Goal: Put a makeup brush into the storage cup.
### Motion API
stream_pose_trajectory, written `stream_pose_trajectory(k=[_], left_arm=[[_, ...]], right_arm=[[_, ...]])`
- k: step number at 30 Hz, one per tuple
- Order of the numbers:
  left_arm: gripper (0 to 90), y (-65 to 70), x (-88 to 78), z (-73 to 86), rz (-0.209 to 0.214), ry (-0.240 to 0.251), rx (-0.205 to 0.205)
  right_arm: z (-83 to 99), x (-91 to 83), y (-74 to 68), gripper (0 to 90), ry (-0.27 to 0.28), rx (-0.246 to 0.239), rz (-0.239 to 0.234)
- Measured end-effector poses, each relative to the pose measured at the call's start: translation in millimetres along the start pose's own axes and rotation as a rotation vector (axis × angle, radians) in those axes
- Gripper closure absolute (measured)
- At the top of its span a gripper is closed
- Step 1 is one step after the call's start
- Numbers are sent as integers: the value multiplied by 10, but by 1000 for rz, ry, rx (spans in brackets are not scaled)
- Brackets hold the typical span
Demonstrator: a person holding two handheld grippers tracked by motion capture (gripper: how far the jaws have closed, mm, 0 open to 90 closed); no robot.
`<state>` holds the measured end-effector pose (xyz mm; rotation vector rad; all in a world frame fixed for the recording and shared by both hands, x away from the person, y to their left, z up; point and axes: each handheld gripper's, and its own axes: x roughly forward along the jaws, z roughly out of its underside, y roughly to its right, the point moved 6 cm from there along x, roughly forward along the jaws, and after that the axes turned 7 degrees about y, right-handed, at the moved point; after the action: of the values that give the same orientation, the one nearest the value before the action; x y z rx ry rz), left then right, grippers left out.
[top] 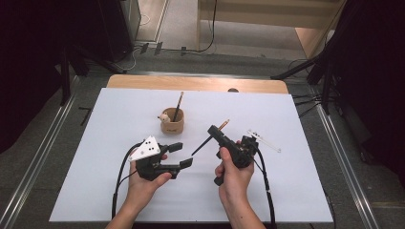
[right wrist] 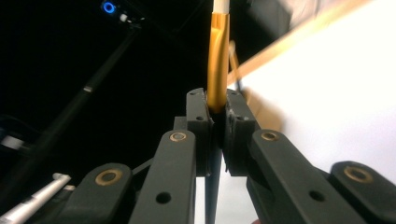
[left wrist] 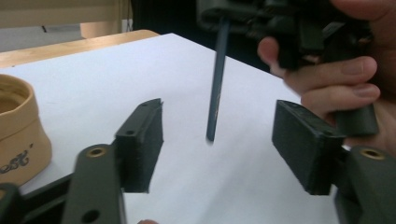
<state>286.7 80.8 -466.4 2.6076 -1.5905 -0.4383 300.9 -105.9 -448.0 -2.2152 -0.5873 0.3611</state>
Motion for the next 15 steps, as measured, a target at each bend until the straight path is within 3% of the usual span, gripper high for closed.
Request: stream_pose_trajectory(k=[6,8,11,15], left_arm=[[313,-27,-20,-16,-11,10,-12],[321,-27,-18,-18,-14,9,-11],[354,-2,-7,-16,-4,7,-7],[376,49,16,-18,8,-4,6]], right_arm=[[-183,-101,-82,846,26,-276,20],[-182,-122,-114,846,19,-338,15],[-158,-143,-139,846,0,-405,3],[-103,-158,-161,846,-17,-455,-10]])
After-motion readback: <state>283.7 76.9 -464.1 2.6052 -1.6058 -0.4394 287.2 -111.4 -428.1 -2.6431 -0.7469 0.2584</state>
